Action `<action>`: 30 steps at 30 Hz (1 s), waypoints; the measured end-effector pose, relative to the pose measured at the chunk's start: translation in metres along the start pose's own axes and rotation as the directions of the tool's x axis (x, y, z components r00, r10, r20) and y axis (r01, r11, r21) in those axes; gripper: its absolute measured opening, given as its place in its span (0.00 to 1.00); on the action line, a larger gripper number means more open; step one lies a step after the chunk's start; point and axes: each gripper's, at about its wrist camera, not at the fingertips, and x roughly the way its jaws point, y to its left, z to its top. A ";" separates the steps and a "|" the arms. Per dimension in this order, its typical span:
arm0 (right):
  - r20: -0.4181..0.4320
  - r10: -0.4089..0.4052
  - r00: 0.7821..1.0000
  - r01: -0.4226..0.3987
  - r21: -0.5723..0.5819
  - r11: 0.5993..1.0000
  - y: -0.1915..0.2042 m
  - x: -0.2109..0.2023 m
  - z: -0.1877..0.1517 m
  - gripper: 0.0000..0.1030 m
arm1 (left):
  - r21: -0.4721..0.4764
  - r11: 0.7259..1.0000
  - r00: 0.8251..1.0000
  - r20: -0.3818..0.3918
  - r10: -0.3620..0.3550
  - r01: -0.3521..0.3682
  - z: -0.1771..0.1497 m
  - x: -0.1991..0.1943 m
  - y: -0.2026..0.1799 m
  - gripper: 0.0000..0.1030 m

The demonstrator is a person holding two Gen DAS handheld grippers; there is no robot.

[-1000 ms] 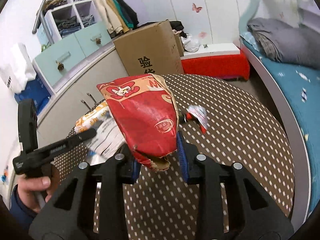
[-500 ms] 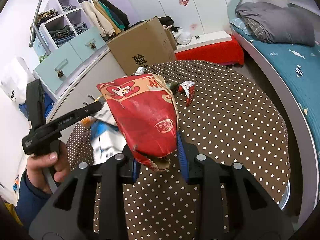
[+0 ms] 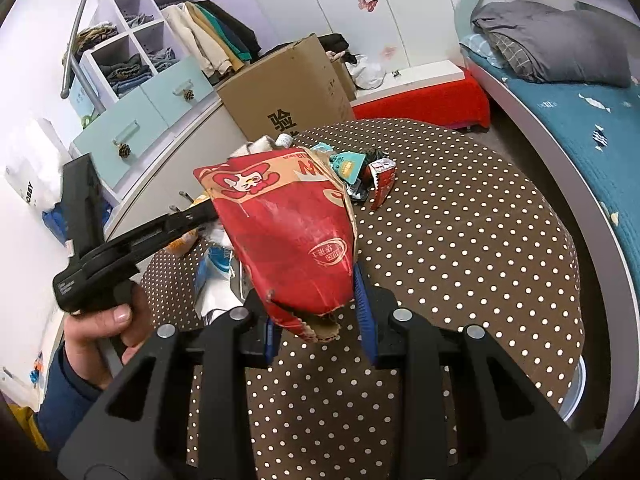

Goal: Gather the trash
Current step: 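Grasp a white paper piece from the pile with the left tool, then carry the paper with the left tool while the right tool carries the red bag, both releasing into the bucket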

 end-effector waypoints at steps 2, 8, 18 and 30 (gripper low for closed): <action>0.014 0.004 1.000 -0.004 0.009 1.000 -0.004 -0.006 0.001 0.30 | 0.011 1.000 1.000 0.026 0.007 -0.008 -0.001 -0.012 -0.001 0.06; 0.058 0.026 0.998 -0.029 0.049 0.998 -0.019 -0.026 0.003 0.30 | 0.098 0.995 0.995 0.101 0.023 -0.033 -0.002 -0.049 -0.019 0.06; 0.156 0.013 0.988 -0.027 0.093 0.995 -0.045 -0.073 0.010 0.30 | 0.151 0.987 0.986 0.154 -0.069 0.046 0.005 -0.083 -0.067 0.05; 0.258 -0.201 0.945 0.132 0.260 0.956 -0.141 -0.158 -0.001 0.30 | 0.298 0.927 0.961 0.085 -0.263 0.227 -0.004 -0.072 -0.192 0.06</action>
